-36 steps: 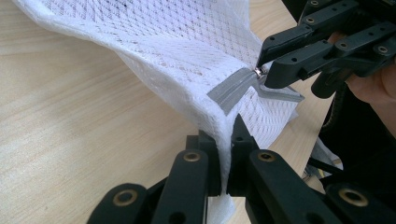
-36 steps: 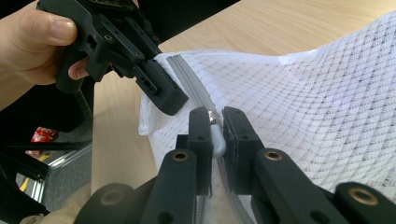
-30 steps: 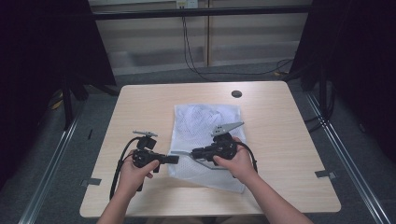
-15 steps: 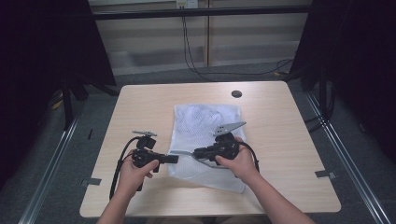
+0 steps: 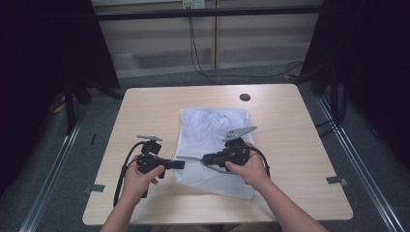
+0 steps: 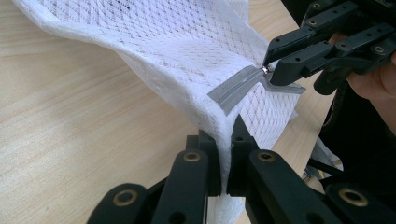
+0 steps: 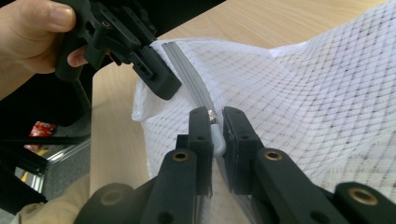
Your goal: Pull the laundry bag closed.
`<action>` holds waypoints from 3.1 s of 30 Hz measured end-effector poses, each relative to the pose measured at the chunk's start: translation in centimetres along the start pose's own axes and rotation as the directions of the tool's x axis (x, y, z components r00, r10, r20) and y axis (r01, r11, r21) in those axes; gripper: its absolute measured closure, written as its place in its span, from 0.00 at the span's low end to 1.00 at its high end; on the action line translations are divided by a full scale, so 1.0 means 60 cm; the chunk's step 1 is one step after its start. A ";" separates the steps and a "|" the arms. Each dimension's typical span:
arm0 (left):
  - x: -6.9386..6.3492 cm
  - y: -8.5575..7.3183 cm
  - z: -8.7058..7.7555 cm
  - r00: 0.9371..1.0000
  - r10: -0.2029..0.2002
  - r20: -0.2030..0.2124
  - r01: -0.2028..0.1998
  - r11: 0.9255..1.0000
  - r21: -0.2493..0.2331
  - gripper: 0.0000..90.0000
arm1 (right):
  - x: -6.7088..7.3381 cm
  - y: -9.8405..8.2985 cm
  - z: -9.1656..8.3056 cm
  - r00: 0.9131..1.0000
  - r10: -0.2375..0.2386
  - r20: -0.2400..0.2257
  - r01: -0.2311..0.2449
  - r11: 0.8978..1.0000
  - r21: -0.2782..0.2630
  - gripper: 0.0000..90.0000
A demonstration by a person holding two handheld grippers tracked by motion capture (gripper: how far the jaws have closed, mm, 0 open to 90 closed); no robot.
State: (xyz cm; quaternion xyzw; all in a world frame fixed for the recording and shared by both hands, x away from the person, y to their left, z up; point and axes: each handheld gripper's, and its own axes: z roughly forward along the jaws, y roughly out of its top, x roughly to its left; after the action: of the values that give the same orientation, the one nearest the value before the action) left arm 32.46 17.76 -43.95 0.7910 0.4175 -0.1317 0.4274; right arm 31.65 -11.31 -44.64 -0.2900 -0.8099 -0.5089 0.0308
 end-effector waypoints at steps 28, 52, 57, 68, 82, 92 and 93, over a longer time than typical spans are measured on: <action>0.002 0.000 -0.002 1.000 -0.009 -0.002 0.009 1.000 -0.009 0.98 | -0.012 -0.008 -0.025 1.000 -0.002 0.018 0.002 1.000 0.001 0.92; 0.002 0.000 -0.003 1.000 -0.009 -0.003 0.009 1.000 -0.007 0.98 | -0.018 -0.013 -0.040 1.000 0.001 0.026 -0.001 1.000 -0.002 0.92; 0.002 0.000 -0.004 1.000 -0.004 -0.011 0.004 1.000 -0.007 0.98 | -0.018 -0.013 -0.041 1.000 -0.003 0.023 0.003 1.000 -0.002 0.92; 0.002 0.000 -0.003 1.000 -0.008 -0.010 0.008 1.000 -0.007 0.98 | -0.019 -0.016 -0.052 1.000 -0.003 0.029 0.003 1.000 -0.003 0.92; 0.003 0.001 -0.003 1.000 -0.009 -0.008 0.009 1.000 -0.010 0.98 | -0.021 -0.021 -0.062 1.000 -0.001 0.024 0.001 1.000 -0.007 0.92; 0.004 0.000 -0.004 1.000 -0.010 -0.020 0.009 1.000 -0.013 0.98 | -0.024 -0.026 -0.071 0.999 -0.001 0.033 0.001 1.000 -0.008 0.92; 0.004 0.000 -0.003 1.000 -0.010 -0.010 0.010 1.000 -0.011 0.98 | -0.025 -0.027 -0.072 0.999 0.000 0.034 0.000 1.000 -0.008 0.92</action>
State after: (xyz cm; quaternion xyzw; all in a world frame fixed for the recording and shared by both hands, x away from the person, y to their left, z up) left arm 32.58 18.03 -43.94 0.7873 0.4243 -0.1275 0.4288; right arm 31.03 -16.12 -44.39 -0.2989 -0.8083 -0.5070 0.0160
